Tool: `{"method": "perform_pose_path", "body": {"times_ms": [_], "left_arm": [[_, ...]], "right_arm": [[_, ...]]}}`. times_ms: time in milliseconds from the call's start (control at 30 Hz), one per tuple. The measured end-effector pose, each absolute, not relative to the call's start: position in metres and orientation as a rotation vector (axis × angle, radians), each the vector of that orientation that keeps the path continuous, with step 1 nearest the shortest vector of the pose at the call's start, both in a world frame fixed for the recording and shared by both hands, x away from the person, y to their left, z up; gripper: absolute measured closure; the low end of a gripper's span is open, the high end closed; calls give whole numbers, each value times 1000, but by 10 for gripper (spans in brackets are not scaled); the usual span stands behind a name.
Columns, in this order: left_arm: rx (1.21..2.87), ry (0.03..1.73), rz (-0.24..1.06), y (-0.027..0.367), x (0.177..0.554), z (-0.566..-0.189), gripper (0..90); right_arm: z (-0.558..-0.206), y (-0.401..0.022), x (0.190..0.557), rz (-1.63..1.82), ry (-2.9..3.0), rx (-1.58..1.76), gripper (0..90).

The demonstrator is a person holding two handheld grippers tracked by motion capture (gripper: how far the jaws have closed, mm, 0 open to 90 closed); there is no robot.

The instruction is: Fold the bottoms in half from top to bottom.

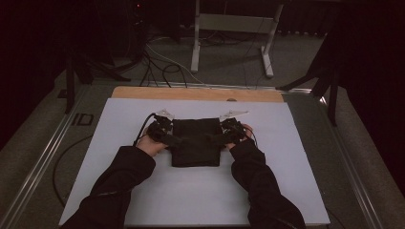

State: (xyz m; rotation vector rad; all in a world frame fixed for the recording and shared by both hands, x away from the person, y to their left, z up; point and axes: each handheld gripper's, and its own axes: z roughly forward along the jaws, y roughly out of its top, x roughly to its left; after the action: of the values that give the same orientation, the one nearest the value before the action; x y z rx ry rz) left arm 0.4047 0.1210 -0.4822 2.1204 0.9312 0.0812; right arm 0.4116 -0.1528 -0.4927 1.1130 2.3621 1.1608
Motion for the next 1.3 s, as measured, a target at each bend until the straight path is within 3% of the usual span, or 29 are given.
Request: {"method": "perform_pose_path", "body": {"times_ms": [667, 1300], "left_arm": [[2170, 830, 124, 114, 393, -469, 4], [2221, 760, 82, 120, 377, -474, 4]], "right_arm": [[-479, -148, 405, 1175, 2399, 1035, 85], [-482, -155, 392, 1126, 2436, 971, 84]]}}
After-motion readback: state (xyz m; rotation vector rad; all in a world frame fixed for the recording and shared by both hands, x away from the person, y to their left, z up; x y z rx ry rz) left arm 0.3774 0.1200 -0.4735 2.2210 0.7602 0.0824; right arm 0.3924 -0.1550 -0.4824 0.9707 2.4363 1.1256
